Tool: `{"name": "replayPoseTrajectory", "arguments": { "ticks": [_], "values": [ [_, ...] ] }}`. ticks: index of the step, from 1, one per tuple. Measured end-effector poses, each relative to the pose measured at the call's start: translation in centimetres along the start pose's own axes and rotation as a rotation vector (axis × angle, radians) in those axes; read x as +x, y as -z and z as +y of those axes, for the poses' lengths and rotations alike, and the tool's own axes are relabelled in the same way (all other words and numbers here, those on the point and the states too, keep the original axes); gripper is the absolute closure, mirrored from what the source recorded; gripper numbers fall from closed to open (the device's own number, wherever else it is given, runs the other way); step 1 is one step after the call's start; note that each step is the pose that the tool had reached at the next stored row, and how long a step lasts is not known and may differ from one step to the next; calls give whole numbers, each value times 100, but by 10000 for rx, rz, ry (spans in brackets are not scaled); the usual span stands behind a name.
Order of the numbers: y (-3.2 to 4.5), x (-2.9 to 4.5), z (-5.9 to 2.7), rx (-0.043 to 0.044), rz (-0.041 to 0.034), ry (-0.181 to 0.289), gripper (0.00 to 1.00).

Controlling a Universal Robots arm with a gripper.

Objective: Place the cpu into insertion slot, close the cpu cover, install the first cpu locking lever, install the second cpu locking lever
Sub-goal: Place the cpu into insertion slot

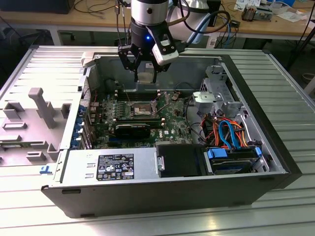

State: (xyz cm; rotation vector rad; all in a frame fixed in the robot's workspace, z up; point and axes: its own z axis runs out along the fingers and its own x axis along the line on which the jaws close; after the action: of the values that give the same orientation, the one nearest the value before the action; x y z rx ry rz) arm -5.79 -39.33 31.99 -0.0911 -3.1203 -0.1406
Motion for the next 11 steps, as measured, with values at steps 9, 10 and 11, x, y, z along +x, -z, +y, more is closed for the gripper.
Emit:
{"name": "replayPoseTrajectory", "arguments": {
  "ticks": [9,10,11],
  "values": [
    [-5,0,-1,-5,-24,-265,45],
    [-5,0,-1,-5,-25,-282,45],
    [-6,0,-1,-6,-28,-311,45]
  ]
}}
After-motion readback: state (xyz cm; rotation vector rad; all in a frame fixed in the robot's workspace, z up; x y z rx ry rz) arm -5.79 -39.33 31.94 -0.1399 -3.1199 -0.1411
